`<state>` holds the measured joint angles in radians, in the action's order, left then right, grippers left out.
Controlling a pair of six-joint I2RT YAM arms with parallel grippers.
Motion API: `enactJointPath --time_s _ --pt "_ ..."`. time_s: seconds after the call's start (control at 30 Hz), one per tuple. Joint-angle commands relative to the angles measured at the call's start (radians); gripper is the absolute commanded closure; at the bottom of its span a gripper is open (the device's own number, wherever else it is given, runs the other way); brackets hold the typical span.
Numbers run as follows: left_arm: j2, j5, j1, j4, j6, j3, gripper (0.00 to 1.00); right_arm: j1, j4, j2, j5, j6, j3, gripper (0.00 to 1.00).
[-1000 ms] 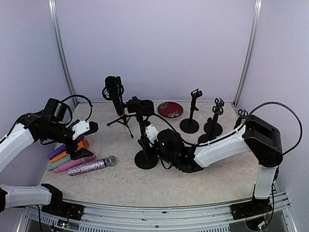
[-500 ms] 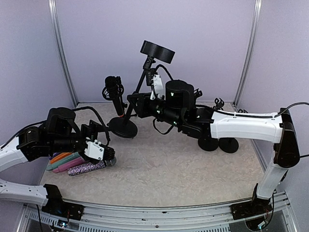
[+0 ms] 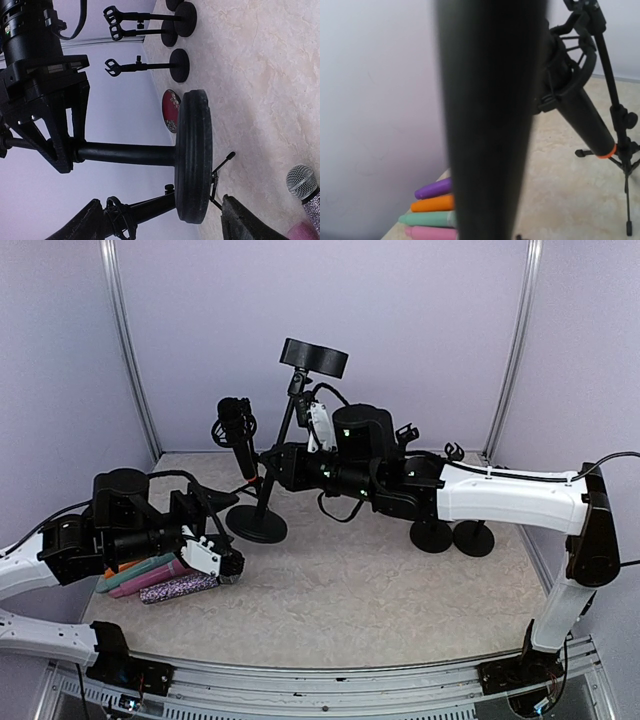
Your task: Remove the microphone from the stand
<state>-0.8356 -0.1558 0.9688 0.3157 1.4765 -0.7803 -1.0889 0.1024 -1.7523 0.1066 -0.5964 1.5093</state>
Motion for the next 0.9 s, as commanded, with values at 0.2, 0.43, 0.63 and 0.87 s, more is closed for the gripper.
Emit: enactJointPath --time_s 0.2,0.43,0.63,0.87 --pt "-0.035 -0.017 0.019 -0.018 0.007 0.007 0.27 -0.037 0.062 0.021 -0.032 -0.015 0.057 1.0" --pt "-0.059 -0.034 0.02 -0.005 0.037 0.001 0.62 -0.043 0.086 0.039 -0.072 -0.013 0.036 1.0" --pt "-0.052 -0.041 0.024 -0.07 0.046 0.023 1.0 -0.043 0.121 0.057 -0.102 -0.004 0.017 1.0" --pt "-0.003 -0.02 0.03 -0.185 0.056 0.077 1.0 -0.043 0.227 0.105 -0.303 0.104 -0.015 1.0"
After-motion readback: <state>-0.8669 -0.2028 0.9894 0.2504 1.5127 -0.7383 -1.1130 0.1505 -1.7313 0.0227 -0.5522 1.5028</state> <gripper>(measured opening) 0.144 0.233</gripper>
